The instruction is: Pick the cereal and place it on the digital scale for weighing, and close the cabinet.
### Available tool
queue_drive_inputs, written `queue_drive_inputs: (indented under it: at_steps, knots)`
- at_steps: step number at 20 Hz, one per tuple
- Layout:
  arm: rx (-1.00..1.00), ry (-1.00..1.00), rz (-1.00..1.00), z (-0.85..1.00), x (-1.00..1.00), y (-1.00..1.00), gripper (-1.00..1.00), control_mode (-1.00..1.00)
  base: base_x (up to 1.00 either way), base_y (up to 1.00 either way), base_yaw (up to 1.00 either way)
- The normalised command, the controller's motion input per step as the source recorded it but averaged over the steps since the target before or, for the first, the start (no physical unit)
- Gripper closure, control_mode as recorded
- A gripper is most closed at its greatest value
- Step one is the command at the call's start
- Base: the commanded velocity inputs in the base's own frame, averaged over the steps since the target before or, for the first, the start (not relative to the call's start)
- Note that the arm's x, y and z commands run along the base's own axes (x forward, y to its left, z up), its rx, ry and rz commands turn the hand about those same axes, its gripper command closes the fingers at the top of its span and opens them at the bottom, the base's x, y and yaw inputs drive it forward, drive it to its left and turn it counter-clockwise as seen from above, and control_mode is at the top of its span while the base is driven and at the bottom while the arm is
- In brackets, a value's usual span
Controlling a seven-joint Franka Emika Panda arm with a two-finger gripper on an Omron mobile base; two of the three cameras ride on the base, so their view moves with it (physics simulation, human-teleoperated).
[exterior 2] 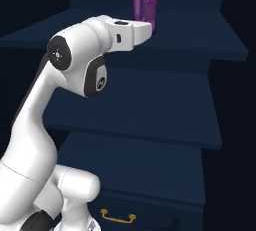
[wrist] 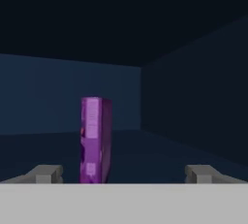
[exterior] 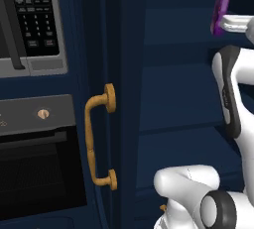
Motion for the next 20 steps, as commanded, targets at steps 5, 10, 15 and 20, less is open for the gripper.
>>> queue_drive_inputs:
  at_steps: [5,10,15,20]
  knots:
    - [0.0,0.0,0.0,0.0,0.36,-0.09,-1.0,-1.0,0.0,0.0,0.0]
    - [0.0,0.0,0.0,0.0,0.35,0.0,-1.0,-1.0,0.0,0.0,0.0]
    - [0.0,0.0,0.0,0.0,0.3,0.0,-1.0,-1.0,0.0,0.0,0.0]
    - [0.0,0.0,0.0,0.0,0.27,-0.03,-1.0,-1.0,0.0,0.0,0.0]
